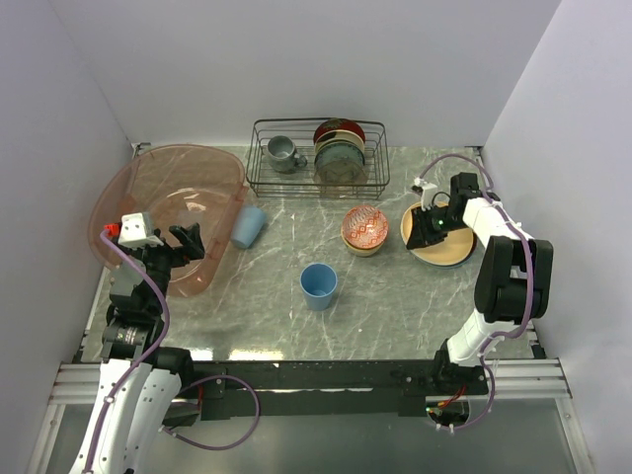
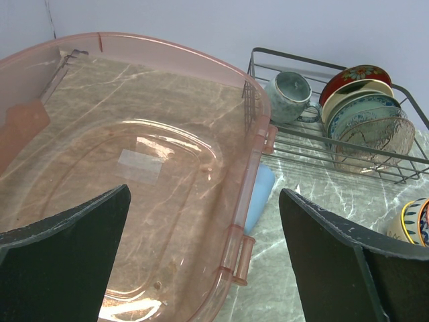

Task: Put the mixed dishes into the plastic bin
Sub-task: Pick up the plate at the center of the board.

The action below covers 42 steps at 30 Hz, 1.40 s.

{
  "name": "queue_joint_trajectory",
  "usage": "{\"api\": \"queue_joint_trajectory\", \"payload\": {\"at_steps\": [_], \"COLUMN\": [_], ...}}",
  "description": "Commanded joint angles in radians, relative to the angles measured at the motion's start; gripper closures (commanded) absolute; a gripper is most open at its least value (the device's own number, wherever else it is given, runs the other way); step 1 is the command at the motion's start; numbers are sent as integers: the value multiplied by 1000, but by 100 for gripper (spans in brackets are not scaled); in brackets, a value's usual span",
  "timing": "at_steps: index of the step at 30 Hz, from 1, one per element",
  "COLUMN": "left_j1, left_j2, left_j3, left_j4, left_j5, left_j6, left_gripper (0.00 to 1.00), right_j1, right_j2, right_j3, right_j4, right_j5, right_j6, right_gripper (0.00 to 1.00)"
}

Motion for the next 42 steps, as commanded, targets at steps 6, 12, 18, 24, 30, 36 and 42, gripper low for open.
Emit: {"api": "queue_joint_trajectory", "payload": {"at_steps": [6, 12, 18, 24, 30, 36, 42], "left_j1": [-1, -1, -1, -9, -10, -61, -390], "left_j2": [-8, -8, -17, -22, 114, 259, 442], "left_j3": [-4, -4, -7, 1, 115, 131, 269], "left_j4": [46, 46, 55, 72, 37, 236, 197], "left_j5": [3, 4, 45, 165, 425, 673, 370], "left_j6": [8, 9, 8, -47, -292, -708, -805], "left_gripper": [1, 1, 1, 1, 1, 1, 1], "right_j1": [-17, -29, -47, -59, -60, -60, -60], "right_j2": [6, -3, -34, -101, -164, -218, -261], "right_j3": [50, 63, 99, 113, 109, 78, 34], "right_j4": [-24, -23, -46, -55, -60, -57, -50], "right_j5": [-37, -30, -30, -45, -47, -62, -85], "right_j6": [11, 9, -7, -52, -95, -135, -172], "right_gripper": [88, 100, 100, 100, 100, 100, 100]}}
